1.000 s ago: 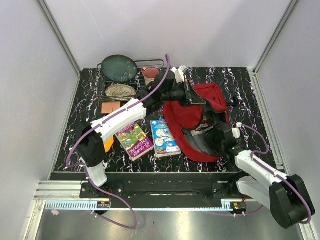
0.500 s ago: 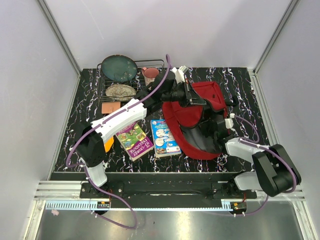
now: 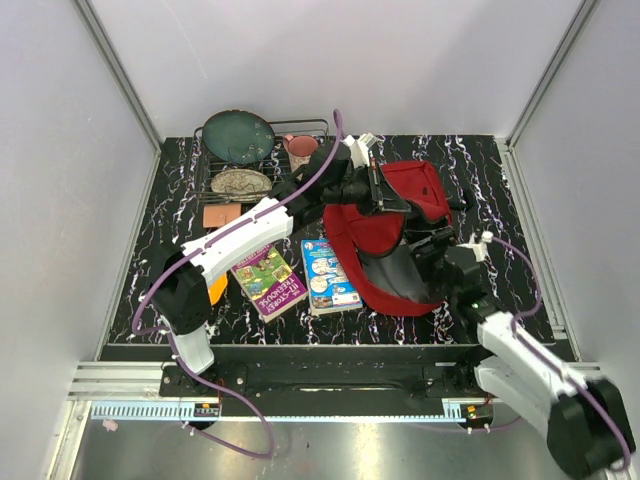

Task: Pack the student bag
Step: Place the book in the student bag.

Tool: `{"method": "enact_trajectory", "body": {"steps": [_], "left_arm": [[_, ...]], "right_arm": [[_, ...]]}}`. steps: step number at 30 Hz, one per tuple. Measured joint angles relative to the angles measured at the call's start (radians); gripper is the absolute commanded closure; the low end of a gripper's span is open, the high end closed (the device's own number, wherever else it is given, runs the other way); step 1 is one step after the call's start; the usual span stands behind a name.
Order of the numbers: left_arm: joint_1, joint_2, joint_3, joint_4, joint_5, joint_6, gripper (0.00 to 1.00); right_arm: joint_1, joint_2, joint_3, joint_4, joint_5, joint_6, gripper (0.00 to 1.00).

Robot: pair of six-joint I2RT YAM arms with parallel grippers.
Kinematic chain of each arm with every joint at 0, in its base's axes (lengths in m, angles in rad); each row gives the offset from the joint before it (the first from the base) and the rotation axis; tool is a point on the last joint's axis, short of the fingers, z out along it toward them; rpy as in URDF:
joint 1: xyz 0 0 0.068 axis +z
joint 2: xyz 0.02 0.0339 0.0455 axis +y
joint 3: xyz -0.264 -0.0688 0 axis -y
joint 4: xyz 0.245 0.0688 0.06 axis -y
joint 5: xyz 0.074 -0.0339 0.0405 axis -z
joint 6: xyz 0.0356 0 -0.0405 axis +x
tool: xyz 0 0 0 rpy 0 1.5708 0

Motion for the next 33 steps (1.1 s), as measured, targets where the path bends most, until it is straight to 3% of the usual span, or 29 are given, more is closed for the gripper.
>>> {"method": "enact_trajectory", "body": {"steps": [1,2,7,11,20,24,28,33], "left_arm": [[0.001,0.000,0.000,-0.003,0.002,0.009,0.81],[0.002,0.000,0.000,-0.005,0.002,0.019,0.66],[0.003,-0.006,0.000,-0.063,-0.005,0.111,0.26],[0.003,-0.079,-0.040,-0.151,-0.107,0.219,0.02],[0.023,-0.511,-0.341,-0.256,-0.487,0.368,0.01],[0.050,-0.547,-0.461,-0.277,-0.552,0.376,0.01],[0.055,-0.513,-0.593,-0.317,-0.561,0.360,0.01],[0.068,-0.458,-0.651,-0.348,-0.559,0.337,0.03]], "right_arm": [[0.000,-0.072,-0.005,-0.047,0.004,-0.011,0.20],[0.000,-0.163,-0.005,-0.115,0.011,-0.029,0.20],[0.000,-0.582,0.016,-0.454,0.031,-0.114,0.20],[0.000,-0.753,0.081,-0.719,0.013,-0.152,0.20],[0.000,-0.829,0.190,-1.094,-0.093,-0.212,0.24],[0.000,-0.777,0.241,-1.066,-0.209,-0.262,0.28],[0.000,-0.602,0.272,-0.961,-0.344,-0.316,0.33],[0.000,-0.474,0.271,-0.851,-0.501,-0.355,0.38]]}}
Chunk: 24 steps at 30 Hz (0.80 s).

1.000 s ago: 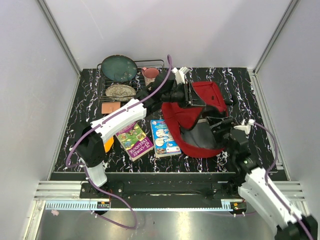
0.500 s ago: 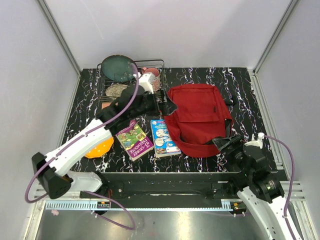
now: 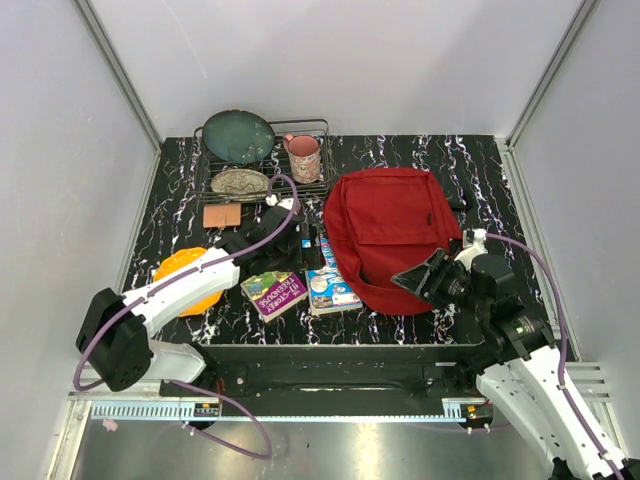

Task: Pack the student bag
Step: Place the book in the student bag, then pick up the book from the center of the board.

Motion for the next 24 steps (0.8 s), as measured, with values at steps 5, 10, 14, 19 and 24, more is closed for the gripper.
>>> {"method": "enact_trajectory", "body": {"steps": [5,10,14,19,24], "left_arm": [[0.026,0.062,-0.003,0.040,0.037,-0.016,0.12],[0.040,0.164,-0.003,0.101,0.102,-0.032,0.19],[0.050,0.226,-0.003,0.132,0.151,-0.047,0.23],[0.063,0.257,-0.008,0.157,0.171,-0.060,0.25],[0.066,0.270,-0.014,0.160,0.167,-0.061,0.23]], "right_arm": [[0.001,0.003,0.000,0.042,-0.075,-0.019,0.47],[0.008,0.013,-0.021,0.100,-0.115,-0.016,0.50],[0.019,0.048,-0.069,0.140,-0.129,-0.010,0.51],[0.026,0.058,-0.085,0.147,-0.129,-0.001,0.53],[0.044,0.069,-0.085,0.185,-0.132,0.008,0.55]]}}
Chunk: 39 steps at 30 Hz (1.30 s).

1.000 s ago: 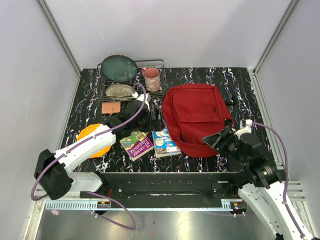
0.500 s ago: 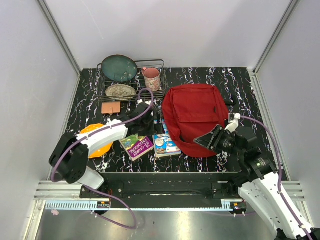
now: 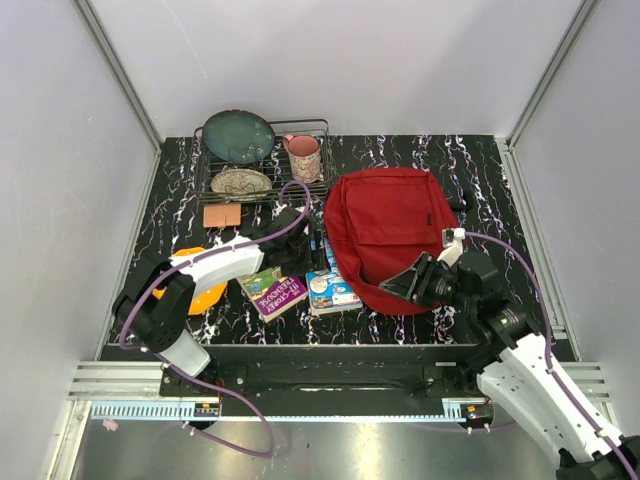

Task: Pack the student bag
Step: Pick up the book from the center of the board.

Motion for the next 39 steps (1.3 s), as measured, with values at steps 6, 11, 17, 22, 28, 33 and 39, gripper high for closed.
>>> {"method": "enact_trajectory", "body": {"steps": [6,11,17,22,28,33,39], "left_arm": [[0.001,0.001,0.000,-0.008,-0.027,0.005,0.19],[0.003,0.001,0.000,-0.019,-0.031,0.006,0.19],[0.006,0.001,-0.003,-0.018,-0.031,0.007,0.18],[0.009,0.001,-0.005,-0.016,-0.026,0.007,0.18],[0.015,0.001,-0.007,-0.009,-0.014,0.007,0.18],[0.020,0.001,-0.023,0.003,-0.007,0.009,0.18],[0.020,0.001,-0.031,0.014,0.000,0.010,0.18]], "right_arm": [[0.121,0.121,0.016,0.003,0.034,-0.011,0.55],[0.299,0.276,0.076,0.012,0.129,-0.019,0.54],[0.440,0.462,0.120,0.064,0.252,0.002,0.48],[0.471,0.638,0.136,0.131,0.401,0.021,0.46],[0.471,0.848,0.228,0.137,0.560,0.030,0.47],[0.462,0.879,0.244,0.135,0.637,0.029,0.46],[0.396,0.894,0.243,0.132,0.676,0.029,0.44]]}}
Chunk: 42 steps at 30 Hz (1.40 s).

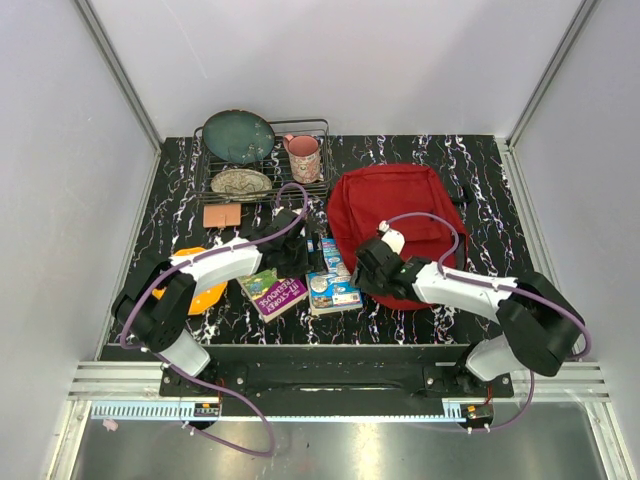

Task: Pack the student bag
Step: Pick up the book from the center of the board.

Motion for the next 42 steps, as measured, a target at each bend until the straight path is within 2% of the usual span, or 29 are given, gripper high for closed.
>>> {"method": "enact_trajectory", "body": {"steps": [7,15,18,19,20,23,30,35,36,37,42], "left_arm": [[0.000,0.002,0.000,0.028,0.034,0.001,0.18],[0.007,0.051,0.000,0.050,0.059,0.003,0.18],[0.009,0.054,0.000,0.050,0.055,0.004,0.21],[0.009,0.055,0.000,0.050,0.054,0.004,0.23],[0.009,0.054,-0.003,0.051,0.054,0.006,0.35],[0.017,0.056,-0.011,0.054,0.051,0.018,0.46],[0.039,0.056,-0.040,0.095,0.076,0.008,0.57],[0.039,0.031,-0.050,0.111,0.089,-0.005,0.54],[0.039,0.021,-0.057,0.121,0.093,-0.008,0.52],[0.039,0.010,-0.063,0.129,0.098,-0.013,0.44],[0.039,-0.028,-0.086,0.193,0.150,-0.042,0.43]], "right_arm": [[-0.025,0.057,-0.004,0.035,-0.019,-0.015,0.43],[-0.040,0.076,-0.080,0.233,-0.114,0.012,0.43],[-0.041,0.076,-0.087,0.250,-0.117,0.025,0.43],[-0.042,0.076,-0.088,0.254,-0.119,0.026,0.43],[-0.042,0.077,-0.090,0.262,-0.122,0.027,0.43],[-0.043,0.084,-0.091,0.282,-0.130,0.027,0.43],[-0.048,0.086,-0.091,0.288,-0.148,0.015,0.43],[-0.048,0.088,-0.091,0.291,-0.152,0.009,0.43],[-0.049,0.088,-0.091,0.292,-0.153,0.008,0.43],[-0.049,0.089,-0.091,0.293,-0.155,0.007,0.43],[-0.052,0.100,-0.090,0.318,-0.169,0.004,0.43]]}}
